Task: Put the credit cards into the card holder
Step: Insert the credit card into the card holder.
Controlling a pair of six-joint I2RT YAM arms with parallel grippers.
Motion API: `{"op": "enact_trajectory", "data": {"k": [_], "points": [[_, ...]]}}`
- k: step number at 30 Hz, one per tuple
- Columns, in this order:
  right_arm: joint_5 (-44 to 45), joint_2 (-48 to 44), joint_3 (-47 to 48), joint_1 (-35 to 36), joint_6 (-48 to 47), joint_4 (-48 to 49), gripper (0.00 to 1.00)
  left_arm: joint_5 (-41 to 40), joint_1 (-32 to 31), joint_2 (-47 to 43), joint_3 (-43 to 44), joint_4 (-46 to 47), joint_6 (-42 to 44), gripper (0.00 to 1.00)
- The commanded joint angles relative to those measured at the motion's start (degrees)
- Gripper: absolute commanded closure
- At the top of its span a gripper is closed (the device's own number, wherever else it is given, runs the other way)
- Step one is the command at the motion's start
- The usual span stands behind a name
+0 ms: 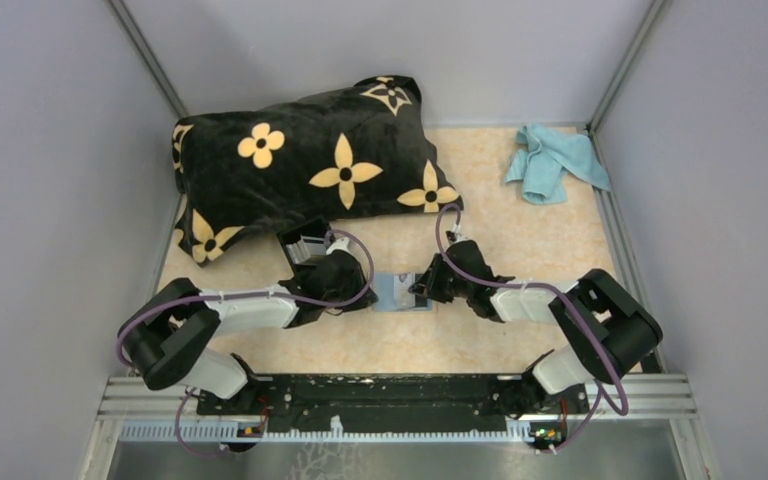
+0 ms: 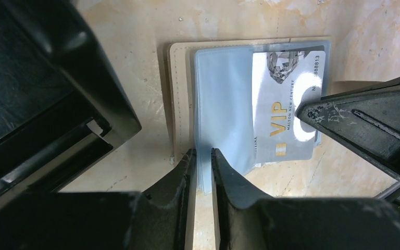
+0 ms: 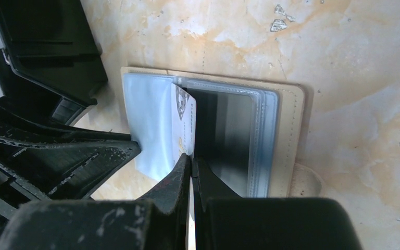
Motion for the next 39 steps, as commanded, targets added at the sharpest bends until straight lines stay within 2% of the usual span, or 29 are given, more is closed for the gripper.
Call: {"op": "enact_trajectory", "data": {"k": [1, 11, 24, 39], "points": [[-1.02, 0.72, -0.81, -0.66, -0.07, 1.65, 1.0, -1.07, -0.7, 2.89, 1.78, -3.8, 1.38, 0.78], [-2.71, 0.56, -1.88, -1.41, 0.18, 2.19, 1.0, -2.5, -1.43, 4.9, 3.41, -8.13, 1.26, 0.85], [-3.79, 0.19, -4.0, -1.42, 1.2, 4.51, 1.0, -4.13, -2.19, 7.45, 5.64, -12.19, 1.2, 0.87], [-6.28, 1.85, -9.85, -2.29, 5.47, 23.28, 1.0, -7.37, -2.18, 6.99, 6.52, -19.96, 0.57, 0.85]]}}
